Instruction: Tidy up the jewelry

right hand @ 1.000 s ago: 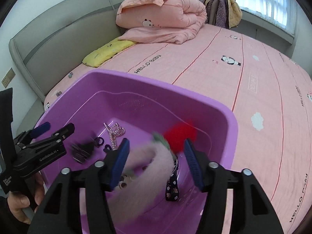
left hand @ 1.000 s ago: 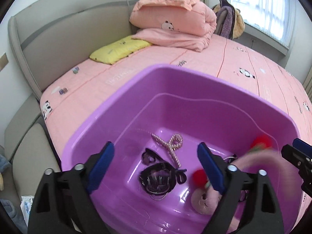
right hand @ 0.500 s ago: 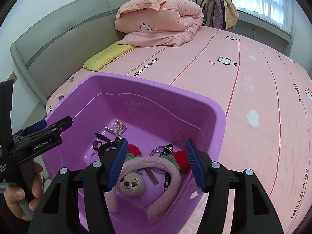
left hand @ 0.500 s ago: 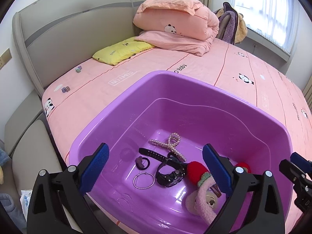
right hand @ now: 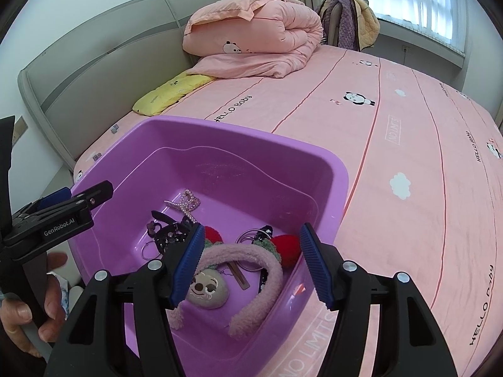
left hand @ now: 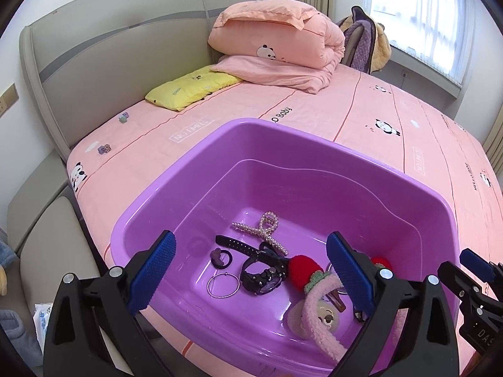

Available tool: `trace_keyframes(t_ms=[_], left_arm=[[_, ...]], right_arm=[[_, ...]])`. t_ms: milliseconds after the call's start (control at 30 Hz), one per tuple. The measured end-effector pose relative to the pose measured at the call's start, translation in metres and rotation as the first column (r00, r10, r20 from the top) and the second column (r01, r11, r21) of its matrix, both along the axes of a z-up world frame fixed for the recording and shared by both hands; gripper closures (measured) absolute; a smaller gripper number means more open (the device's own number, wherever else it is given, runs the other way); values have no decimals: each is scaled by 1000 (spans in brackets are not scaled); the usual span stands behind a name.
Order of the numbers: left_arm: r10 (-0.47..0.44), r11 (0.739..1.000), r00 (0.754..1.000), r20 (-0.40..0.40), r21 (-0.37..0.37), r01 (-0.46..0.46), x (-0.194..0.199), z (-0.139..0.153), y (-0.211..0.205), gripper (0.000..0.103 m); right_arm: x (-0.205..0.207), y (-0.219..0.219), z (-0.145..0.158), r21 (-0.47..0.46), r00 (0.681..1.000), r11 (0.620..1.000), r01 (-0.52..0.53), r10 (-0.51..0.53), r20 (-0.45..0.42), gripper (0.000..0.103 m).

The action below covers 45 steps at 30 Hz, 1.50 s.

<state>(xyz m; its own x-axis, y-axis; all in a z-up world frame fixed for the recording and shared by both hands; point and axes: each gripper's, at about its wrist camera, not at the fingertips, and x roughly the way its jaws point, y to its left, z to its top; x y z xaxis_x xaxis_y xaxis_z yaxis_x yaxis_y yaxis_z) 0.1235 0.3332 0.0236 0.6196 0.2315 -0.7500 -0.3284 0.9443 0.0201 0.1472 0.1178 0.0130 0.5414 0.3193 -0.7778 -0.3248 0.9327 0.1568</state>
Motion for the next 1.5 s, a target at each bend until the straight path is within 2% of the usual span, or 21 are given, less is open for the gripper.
trace_keyframes(t_ms=[267,1500], left_arm=[[8,1000,1000,8,15,-8,-4,5,-3,8],[-32,999,999,-11,29,33,-7,8,-22,8]], right_arm=[[-4,-11,0,8,1000,1000,15,-15,8,36],[-21,-47,-4,29,998,998,61,-61,-4,36]])
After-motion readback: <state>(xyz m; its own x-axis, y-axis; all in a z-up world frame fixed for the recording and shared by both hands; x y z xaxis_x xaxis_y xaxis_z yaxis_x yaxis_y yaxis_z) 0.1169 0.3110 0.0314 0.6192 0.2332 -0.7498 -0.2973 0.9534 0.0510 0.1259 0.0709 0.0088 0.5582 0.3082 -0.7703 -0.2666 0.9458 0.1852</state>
